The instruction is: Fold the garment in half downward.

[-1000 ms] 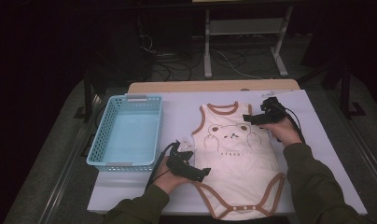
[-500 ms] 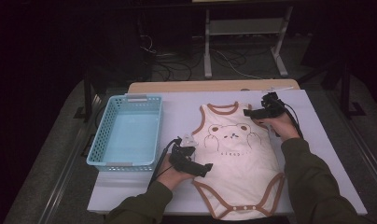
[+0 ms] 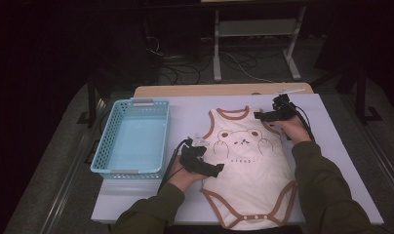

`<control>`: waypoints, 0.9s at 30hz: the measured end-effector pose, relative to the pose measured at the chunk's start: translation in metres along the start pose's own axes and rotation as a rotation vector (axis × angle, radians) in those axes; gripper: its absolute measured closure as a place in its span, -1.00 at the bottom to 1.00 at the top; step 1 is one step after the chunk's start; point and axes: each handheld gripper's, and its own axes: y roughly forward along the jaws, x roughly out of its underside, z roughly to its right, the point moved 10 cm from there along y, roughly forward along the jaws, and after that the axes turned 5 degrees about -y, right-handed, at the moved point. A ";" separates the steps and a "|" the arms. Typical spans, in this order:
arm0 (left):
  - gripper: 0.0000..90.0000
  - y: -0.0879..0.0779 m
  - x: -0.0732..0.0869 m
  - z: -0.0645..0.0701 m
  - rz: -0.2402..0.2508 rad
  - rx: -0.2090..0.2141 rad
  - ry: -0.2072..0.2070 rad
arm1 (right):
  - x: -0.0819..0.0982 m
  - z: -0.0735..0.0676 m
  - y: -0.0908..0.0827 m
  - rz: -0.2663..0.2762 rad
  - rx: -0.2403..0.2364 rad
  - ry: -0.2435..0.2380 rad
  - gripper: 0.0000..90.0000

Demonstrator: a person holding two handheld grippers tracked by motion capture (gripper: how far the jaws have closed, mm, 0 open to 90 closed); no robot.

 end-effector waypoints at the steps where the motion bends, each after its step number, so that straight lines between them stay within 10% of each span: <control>1: -1.00 0.001 -0.001 -0.001 -0.003 -0.005 0.000 | 0.000 0.000 0.000 0.000 0.002 0.002 -0.97; 27: -1.00 0.024 -0.031 -0.017 0.020 -0.042 -0.036 | -0.001 0.000 0.001 0.002 0.008 -0.011 -0.97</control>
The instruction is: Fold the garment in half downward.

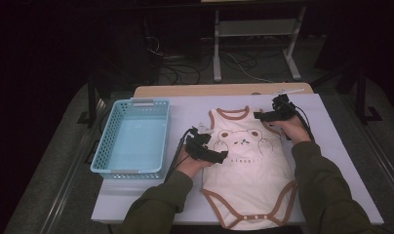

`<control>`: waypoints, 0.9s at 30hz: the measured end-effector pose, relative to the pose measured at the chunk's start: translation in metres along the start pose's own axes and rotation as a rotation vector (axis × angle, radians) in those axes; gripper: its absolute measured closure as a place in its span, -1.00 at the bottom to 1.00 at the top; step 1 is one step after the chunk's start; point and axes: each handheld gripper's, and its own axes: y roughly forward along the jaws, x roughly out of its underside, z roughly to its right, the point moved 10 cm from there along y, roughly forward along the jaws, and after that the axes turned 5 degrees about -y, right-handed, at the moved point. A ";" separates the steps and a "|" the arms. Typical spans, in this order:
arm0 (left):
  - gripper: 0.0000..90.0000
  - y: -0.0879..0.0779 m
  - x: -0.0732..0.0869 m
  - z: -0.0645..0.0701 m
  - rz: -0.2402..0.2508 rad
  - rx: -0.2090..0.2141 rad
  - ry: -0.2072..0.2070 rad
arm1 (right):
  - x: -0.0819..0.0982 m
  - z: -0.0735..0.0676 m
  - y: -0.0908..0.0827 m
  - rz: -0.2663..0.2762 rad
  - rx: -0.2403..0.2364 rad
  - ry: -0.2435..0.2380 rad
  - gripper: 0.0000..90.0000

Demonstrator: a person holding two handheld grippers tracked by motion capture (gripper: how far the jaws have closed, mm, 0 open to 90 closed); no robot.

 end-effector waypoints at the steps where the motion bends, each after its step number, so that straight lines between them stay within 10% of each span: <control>1: -1.00 0.000 0.000 0.000 0.000 0.000 0.000 | 0.000 0.000 0.000 0.000 0.000 0.000 -0.97; 27: -1.00 0.022 -0.034 -0.018 0.042 -0.039 -0.059 | -0.001 -0.002 0.001 -0.002 0.000 -0.004 -0.97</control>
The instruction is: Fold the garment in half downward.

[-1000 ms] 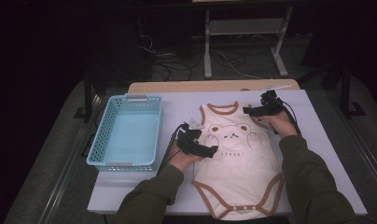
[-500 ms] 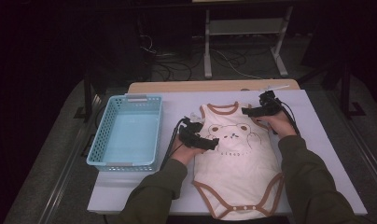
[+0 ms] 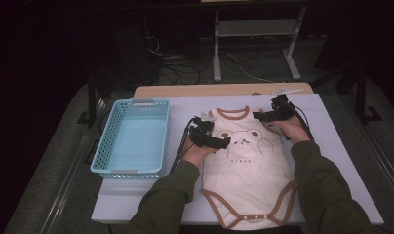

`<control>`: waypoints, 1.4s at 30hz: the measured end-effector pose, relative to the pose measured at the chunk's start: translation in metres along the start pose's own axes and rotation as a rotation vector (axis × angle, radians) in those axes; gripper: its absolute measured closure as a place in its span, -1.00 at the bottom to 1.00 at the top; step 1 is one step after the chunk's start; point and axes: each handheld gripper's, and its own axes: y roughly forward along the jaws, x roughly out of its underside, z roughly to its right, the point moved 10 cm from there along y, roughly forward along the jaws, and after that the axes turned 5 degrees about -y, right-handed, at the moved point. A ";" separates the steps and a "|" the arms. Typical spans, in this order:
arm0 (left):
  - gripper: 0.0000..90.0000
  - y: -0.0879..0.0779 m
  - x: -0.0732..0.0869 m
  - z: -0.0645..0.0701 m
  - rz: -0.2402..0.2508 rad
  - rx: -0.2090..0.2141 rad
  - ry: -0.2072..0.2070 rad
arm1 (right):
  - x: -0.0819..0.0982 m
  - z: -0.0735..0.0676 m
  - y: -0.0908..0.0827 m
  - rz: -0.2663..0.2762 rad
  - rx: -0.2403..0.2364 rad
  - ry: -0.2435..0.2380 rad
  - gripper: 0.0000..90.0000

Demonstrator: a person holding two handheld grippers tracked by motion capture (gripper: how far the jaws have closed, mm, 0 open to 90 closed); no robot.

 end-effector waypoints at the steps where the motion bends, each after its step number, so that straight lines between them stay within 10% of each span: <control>1: -1.00 0.002 -0.003 -0.002 0.004 0.002 -0.011 | 0.000 0.000 0.000 -0.004 -0.002 0.001 -0.97; 42: -0.60 0.036 -0.048 -0.030 0.024 -0.058 0.003 | -0.001 0.001 0.002 -0.018 0.016 0.000 -0.97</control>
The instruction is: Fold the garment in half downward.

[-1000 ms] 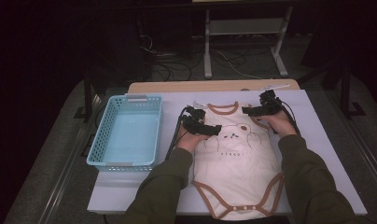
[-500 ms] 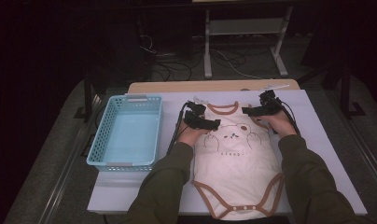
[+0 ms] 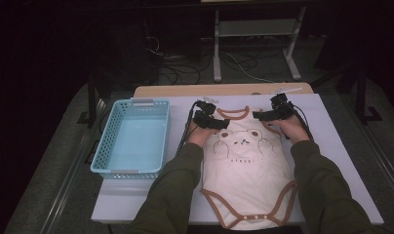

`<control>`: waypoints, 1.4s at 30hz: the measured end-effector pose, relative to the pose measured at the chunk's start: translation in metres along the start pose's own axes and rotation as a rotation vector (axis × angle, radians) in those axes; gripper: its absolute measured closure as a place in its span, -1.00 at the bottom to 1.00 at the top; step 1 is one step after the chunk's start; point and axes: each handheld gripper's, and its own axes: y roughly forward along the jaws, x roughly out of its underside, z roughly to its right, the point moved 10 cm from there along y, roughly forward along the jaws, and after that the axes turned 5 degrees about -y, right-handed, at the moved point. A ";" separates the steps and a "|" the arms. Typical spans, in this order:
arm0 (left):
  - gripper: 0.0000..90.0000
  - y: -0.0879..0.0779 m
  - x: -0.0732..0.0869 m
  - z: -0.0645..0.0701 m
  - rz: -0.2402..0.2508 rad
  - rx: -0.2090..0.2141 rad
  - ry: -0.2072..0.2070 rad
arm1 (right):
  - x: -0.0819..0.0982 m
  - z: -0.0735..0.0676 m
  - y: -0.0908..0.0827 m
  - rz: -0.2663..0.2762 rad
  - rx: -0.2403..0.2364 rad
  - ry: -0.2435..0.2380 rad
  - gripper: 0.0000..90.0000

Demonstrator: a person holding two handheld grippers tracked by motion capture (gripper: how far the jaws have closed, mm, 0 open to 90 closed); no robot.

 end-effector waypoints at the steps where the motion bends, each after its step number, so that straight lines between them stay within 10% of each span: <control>1: -0.58 0.001 -0.002 -0.001 0.004 -0.002 -0.003 | 0.000 -0.001 0.000 -0.003 -0.002 0.002 -0.97; 42: 0.38 0.032 -0.021 -0.059 -0.028 -0.139 -0.003 | 0.002 -0.007 0.010 -0.021 -0.039 0.009 -0.78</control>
